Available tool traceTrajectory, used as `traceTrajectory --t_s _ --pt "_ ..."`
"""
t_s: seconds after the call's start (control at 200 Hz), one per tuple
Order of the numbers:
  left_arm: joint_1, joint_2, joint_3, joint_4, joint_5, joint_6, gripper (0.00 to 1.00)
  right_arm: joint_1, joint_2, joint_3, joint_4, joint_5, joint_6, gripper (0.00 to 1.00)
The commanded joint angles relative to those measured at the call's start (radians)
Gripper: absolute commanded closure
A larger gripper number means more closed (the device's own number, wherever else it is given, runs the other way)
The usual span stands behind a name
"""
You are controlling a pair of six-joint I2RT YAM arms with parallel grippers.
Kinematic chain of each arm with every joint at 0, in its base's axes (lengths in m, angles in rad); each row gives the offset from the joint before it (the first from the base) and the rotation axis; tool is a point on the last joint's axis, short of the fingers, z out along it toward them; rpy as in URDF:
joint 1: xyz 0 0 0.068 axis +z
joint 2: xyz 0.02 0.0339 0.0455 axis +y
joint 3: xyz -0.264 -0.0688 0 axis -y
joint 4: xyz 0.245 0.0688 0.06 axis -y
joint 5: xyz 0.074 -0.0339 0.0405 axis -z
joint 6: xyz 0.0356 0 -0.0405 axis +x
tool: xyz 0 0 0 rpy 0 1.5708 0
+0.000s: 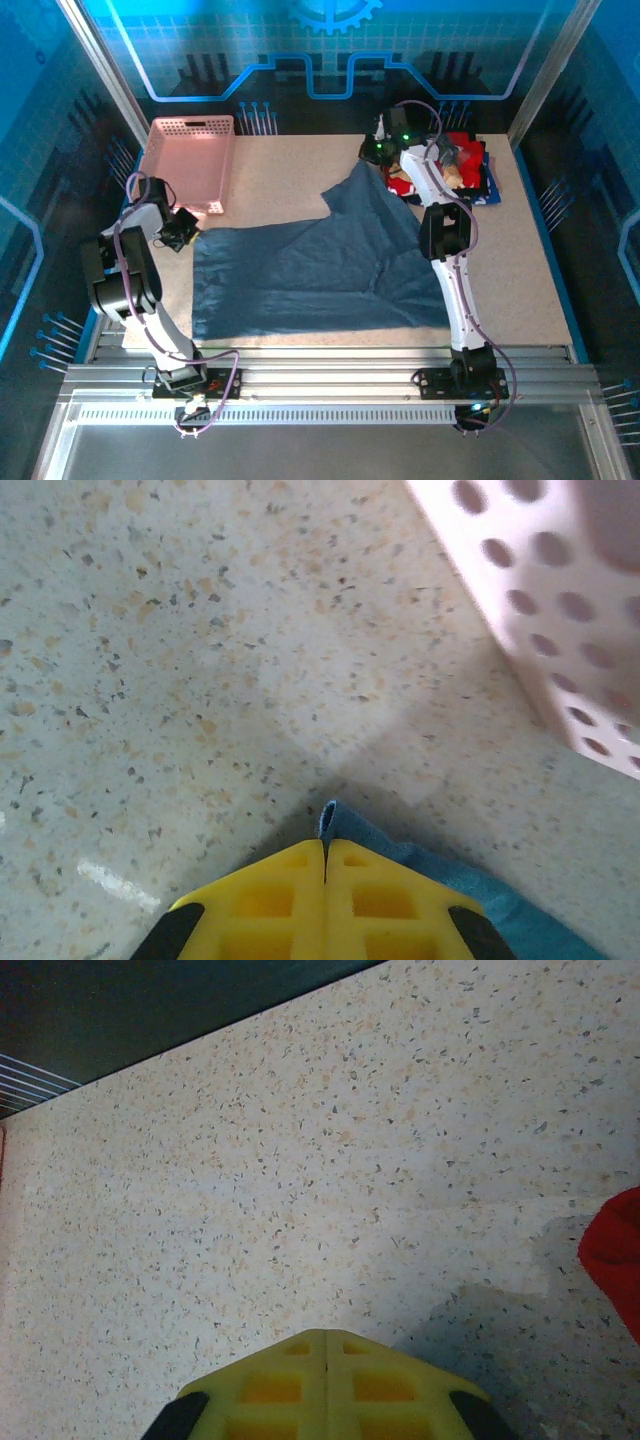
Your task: Fold and stack the t-shirts
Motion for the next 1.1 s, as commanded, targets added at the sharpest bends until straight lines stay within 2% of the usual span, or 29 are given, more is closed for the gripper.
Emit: traceTrajectory --t_s 0.0,0.38,0.63,0.745,0.975,1.095 --pt "0.008 -0.057 -0.013 -0.006 0.025 0.017 1.0 0.001 -0.064 -0.013 0.018 -0.019 -0.017 0.95" --pt "0.011 -0.101 -0.023 -0.039 -0.005 0.083 1.0 -0.001 -0.145 -0.043 -0.015 0.034 -0.114 0.99" --pt "0.017 -0.11 -0.02 -0.049 -0.039 0.119 1.0 -0.028 -0.267 -0.199 0.015 0.079 -0.168 1.0" --pt "0.017 -0.109 -0.02 -0.042 -0.034 0.122 1.0 -0.043 -0.298 -0.238 0.046 0.05 -0.169 1.0" --pt "0.019 -0.118 -0.021 -0.025 0.006 0.117 1.0 -0.038 -0.312 -0.208 0.008 -0.017 -0.2 1.0" --pt "0.019 -0.127 -0.029 -0.023 0.016 0.122 1.0 -0.033 -0.356 -0.258 -0.017 -0.021 -0.216 1.0"
